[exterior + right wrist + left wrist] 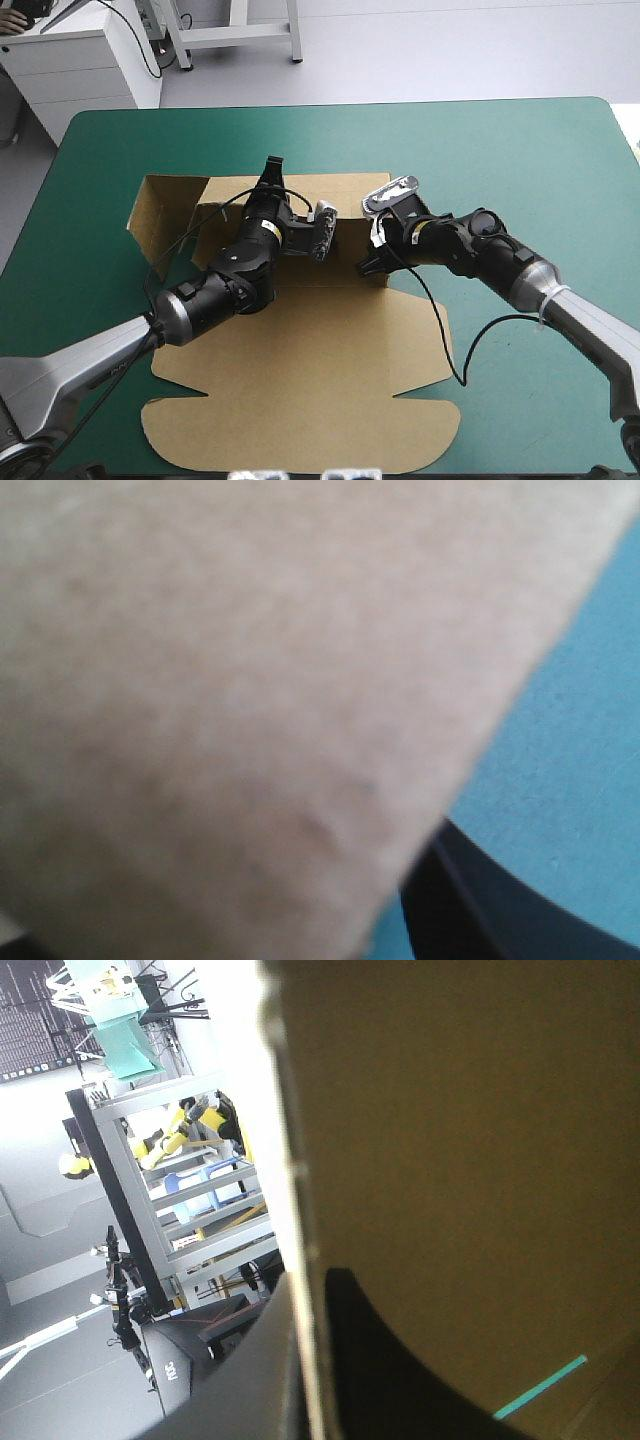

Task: Fold the box

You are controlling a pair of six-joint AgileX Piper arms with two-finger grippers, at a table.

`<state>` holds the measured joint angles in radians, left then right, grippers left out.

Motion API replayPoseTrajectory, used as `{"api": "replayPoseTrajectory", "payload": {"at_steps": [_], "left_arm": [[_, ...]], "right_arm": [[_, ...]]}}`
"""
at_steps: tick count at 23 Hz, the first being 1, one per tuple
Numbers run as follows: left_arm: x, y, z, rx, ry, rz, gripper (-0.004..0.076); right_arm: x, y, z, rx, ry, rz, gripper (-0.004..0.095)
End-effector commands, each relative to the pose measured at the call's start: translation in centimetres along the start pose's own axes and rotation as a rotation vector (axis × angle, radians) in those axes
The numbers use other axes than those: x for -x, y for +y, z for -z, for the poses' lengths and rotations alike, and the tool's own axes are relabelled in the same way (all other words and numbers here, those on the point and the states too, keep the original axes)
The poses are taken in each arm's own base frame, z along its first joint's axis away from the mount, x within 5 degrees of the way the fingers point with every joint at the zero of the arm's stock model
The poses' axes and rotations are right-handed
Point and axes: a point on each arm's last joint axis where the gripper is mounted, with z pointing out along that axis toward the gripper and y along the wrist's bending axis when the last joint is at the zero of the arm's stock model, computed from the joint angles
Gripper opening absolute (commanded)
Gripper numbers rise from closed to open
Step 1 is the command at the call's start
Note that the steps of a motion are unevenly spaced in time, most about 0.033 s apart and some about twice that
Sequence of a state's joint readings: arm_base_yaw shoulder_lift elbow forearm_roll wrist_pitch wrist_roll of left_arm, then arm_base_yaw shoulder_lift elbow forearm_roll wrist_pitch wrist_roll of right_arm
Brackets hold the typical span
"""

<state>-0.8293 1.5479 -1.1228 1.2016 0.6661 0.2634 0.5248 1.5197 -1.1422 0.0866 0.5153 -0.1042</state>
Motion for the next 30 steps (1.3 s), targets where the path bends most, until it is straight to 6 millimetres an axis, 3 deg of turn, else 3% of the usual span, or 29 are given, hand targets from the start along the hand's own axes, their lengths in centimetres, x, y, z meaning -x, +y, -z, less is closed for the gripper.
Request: {"api": "replayPoseTrajectory", "payload": {"at_steps": [1,4,8,9,11,17,19,24,30], "left_arm": [[-0.2,0.1,0.7,-0.031,-0.011,0.046,-0.0008],[-0.2,0.1,0.7,-0.032,-0.011,0.047,-0.0008],[-0.1,0.1,0.6,-0.032,-0.015,0.046,-0.0008],[0.0,-0.1,0.4,-0.038,-0.013,0.042,-0.0008],[0.2,-0.4,0.1,-0.051,-0.012,0.039,-0.0008],[-0.1,0.2,0.9,-0.028,-0.025,0.06,0.0],[-0.4,0.5,1.4,-0.023,-0.024,0.082,0.0067],[-1.1,1.2,3.3,-0.004,-0.021,0.139,0.0494],[-0.7,1.8,5.9,0.026,-0.072,0.173,0.0514]], "right_arm": [[1.3,-0.4,0.9,-0.036,-0.202,-0.01,0.0413],[0.8,-0.4,0.4,-0.035,-0.249,-0.035,0.0386],[-0.5,-0.4,-0.3,-0.033,-0.235,-0.069,0.0238],[-1.0,-0.4,-0.6,-0.032,-0.221,-0.075,0.0116],[-1.3,-0.4,-0.7,-0.03,-0.217,-0.08,-0.0016],[-1.2,-0.4,-0.7,-0.031,-0.228,-0.083,-0.0009],[-1.1,-0.4,-0.7,-0.031,-0.231,-0.083,-0.0009],[-1.1,-0.4,-0.7,-0.032,-0.233,-0.081,-0.001],[-1.1,-0.4,-0.7,-0.031,-0.237,-0.09,-0.0009]]}}
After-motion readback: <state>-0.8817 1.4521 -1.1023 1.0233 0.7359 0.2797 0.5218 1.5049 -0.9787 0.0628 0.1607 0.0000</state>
